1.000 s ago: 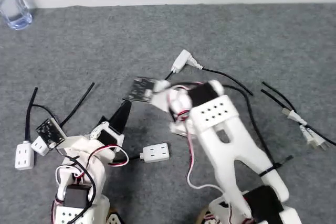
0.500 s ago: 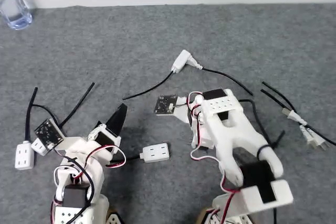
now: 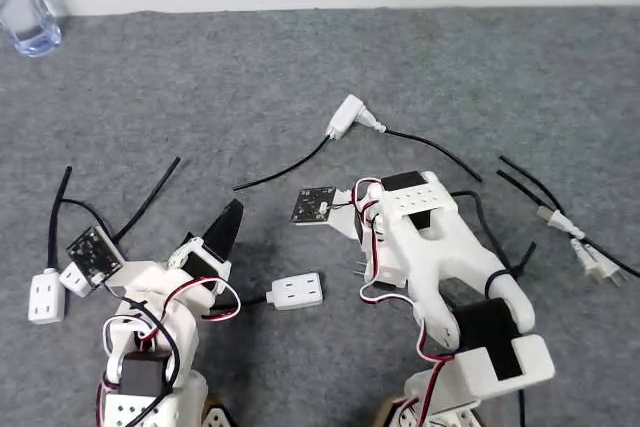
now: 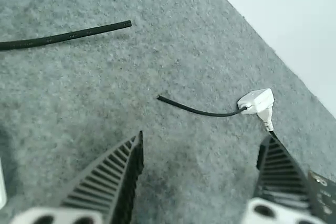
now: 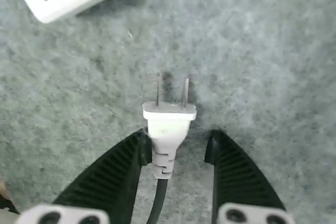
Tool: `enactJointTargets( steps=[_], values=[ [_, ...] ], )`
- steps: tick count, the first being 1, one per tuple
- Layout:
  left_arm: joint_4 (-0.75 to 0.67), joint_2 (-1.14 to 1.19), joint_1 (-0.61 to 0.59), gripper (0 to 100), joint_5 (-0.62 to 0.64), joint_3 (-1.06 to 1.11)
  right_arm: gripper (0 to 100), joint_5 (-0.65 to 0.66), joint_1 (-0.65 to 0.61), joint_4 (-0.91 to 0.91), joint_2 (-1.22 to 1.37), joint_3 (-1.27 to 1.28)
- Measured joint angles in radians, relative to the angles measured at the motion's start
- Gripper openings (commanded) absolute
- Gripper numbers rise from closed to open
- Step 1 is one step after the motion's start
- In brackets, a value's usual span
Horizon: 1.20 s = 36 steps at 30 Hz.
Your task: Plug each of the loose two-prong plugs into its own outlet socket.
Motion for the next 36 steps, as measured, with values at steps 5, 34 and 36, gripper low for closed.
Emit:
enactJointTargets(
  steps=[5,34,36],
  values=[
    [0.000,0.000,0.000,33,0.000,0.000,17.6,0.000,-0.002,0.002,0.000,0.000],
    [0.000,0.000,0.000,33,0.000,0.000,16.2,0.005,-0.049,0.037,0.008,-0.051],
    [0.000,0.000,0.000,33,0.000,0.000,16.2,0.005,-0.051,0.037,0.008,-0.051]
  ],
)
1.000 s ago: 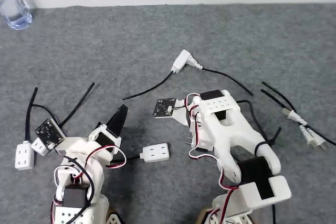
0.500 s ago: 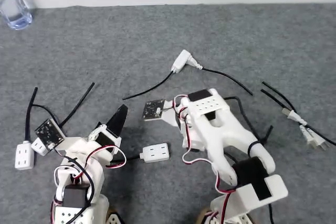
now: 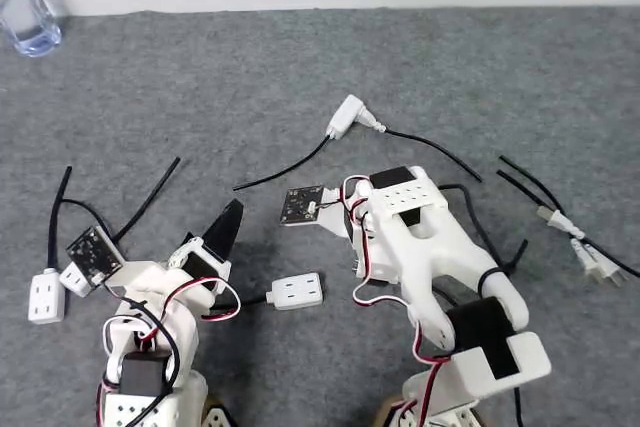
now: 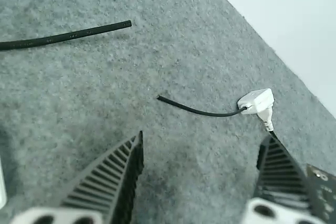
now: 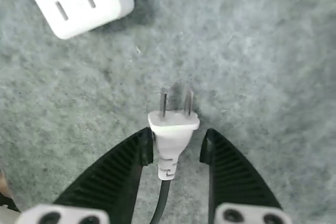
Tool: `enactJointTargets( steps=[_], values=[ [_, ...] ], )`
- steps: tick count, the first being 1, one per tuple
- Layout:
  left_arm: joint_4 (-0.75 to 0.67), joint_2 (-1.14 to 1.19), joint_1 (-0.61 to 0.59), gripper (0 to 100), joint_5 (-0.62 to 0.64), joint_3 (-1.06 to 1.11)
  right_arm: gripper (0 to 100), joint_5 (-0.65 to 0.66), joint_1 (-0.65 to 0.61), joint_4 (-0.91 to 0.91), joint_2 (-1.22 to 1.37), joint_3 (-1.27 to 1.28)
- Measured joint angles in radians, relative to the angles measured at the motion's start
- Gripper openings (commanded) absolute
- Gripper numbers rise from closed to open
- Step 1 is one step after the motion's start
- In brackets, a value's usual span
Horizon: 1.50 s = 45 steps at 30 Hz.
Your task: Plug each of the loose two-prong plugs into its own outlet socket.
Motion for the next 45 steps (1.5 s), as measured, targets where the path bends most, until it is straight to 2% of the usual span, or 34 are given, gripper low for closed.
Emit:
enactJointTargets(
  steps=[6,15,18,27,30,40,45],
  values=[
    [0.000,0.000,0.000,33,0.000,0.000,16.0,0.000,0.000,-0.018,0.000,0.003],
    [0.000,0.000,0.000,33,0.000,0.000,9.5,0.009,0.008,-0.046,0.089,-0.017],
    [0.000,0.000,0.000,33,0.000,0.000,0.0,0.009,0.008,-0.048,0.104,-0.023],
    [0.000,0.000,0.000,33,0.000,0.000,0.8,0.006,0.009,-0.055,0.107,-0.026],
    [0.000,0.000,0.003,33,0.002,0.000,0.8,-0.049,0.002,-0.048,0.044,-0.005],
    [-0.003,0.000,0.295,33,0.000,0.000,0.8,-0.256,-0.147,0.000,-0.325,-0.003],
    [-0.107,0.000,0.347,33,0.009,0.000,0.8,-0.313,-0.146,0.009,-0.373,-0.009]
  ],
)
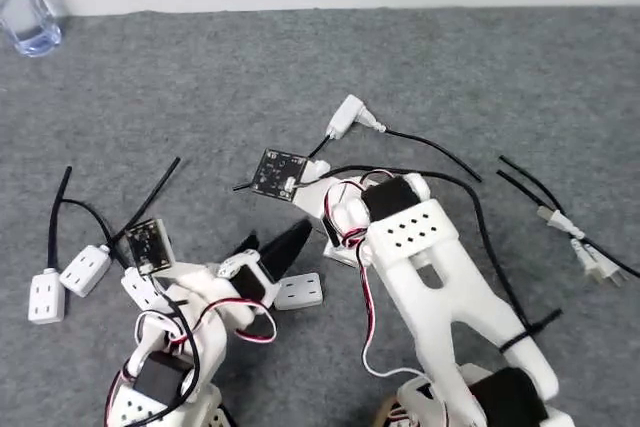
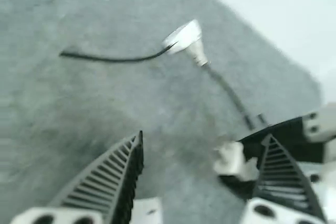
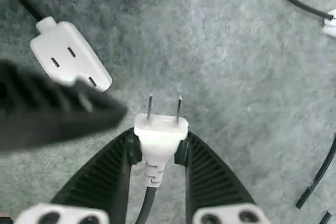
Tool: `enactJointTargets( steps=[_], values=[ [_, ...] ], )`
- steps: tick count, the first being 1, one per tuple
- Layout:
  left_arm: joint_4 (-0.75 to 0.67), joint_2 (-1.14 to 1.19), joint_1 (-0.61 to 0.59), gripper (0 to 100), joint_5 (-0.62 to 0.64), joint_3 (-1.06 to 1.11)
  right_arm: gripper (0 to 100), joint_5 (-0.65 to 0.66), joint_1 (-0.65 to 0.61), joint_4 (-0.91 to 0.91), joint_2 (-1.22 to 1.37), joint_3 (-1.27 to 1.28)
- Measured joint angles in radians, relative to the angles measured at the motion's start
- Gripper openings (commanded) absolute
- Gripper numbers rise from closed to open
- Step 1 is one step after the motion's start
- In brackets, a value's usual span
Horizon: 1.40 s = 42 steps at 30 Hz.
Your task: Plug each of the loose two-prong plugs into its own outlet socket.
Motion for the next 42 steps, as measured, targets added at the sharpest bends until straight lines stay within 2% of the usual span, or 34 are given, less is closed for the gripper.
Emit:
enactJointTargets(
  steps=[3,8,17,28,35,42],
  values=[
    [-0.064,0.000,0.014,33,0.051,0.000,0.8,-0.017,0.000,0.038,-0.003,-0.041],
    [-0.046,0.000,0.069,33,0.058,0.000,0.8,-0.058,-0.011,0.117,-0.015,-0.130],
    [-0.026,-0.003,0.069,33,0.068,-0.006,0.8,-0.163,-0.160,0.339,-0.015,-0.351],
    [-0.018,-0.006,0.071,33,0.068,-0.018,0.8,-0.169,-0.161,0.396,-0.014,-0.400],
    [-0.020,-0.009,0.071,33,0.068,-0.023,0.8,-0.169,-0.161,0.512,-0.041,-0.539],
    [-0.020,-0.009,0.071,33,0.068,-0.023,0.8,-0.169,-0.161,0.520,-0.043,-0.552]
  ],
)
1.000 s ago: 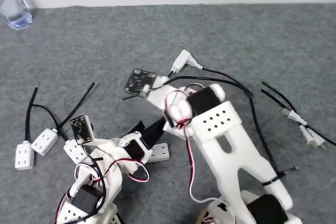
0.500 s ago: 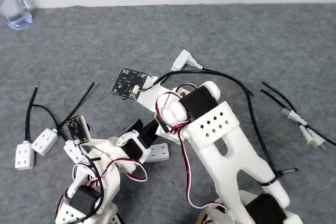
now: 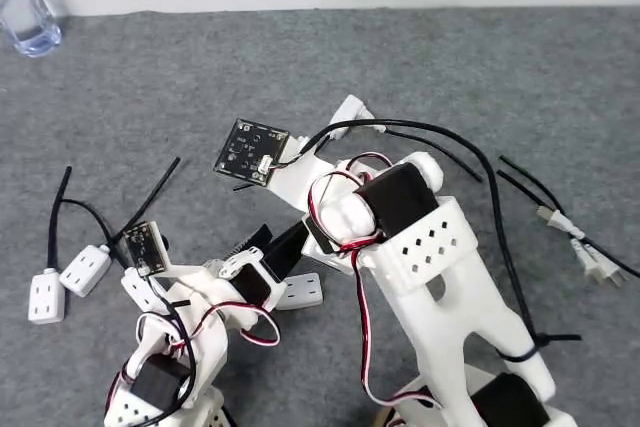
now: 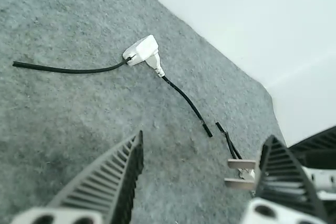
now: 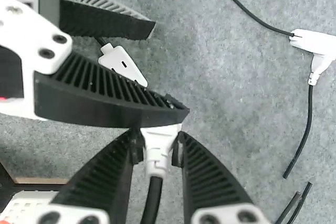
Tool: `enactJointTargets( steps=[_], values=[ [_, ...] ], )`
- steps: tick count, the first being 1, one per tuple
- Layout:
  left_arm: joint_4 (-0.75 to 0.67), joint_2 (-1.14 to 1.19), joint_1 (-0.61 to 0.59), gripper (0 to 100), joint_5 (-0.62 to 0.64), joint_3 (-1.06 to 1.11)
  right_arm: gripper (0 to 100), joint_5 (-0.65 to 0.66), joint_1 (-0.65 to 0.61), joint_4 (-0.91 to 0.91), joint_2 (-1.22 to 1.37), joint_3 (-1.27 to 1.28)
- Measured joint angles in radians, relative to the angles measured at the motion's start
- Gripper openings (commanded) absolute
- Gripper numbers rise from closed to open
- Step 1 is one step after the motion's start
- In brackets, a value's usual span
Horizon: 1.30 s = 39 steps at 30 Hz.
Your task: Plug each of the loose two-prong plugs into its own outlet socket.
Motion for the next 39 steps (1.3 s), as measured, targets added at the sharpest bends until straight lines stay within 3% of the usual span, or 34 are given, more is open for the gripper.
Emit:
enactJointTargets(
  steps=[28,35,39],
  values=[
    [0.012,0.002,0.002,33,0.000,0.018,0.8,-0.046,0.031,-0.043,-0.029,-0.009],
    [-0.006,0.005,-0.140,33,-0.002,0.021,0.8,0.009,0.068,-0.044,-0.031,-0.012],
    [-0.008,0.005,-0.163,33,-0.002,0.021,0.8,0.035,0.087,-0.044,-0.031,-0.012]
  ],
)
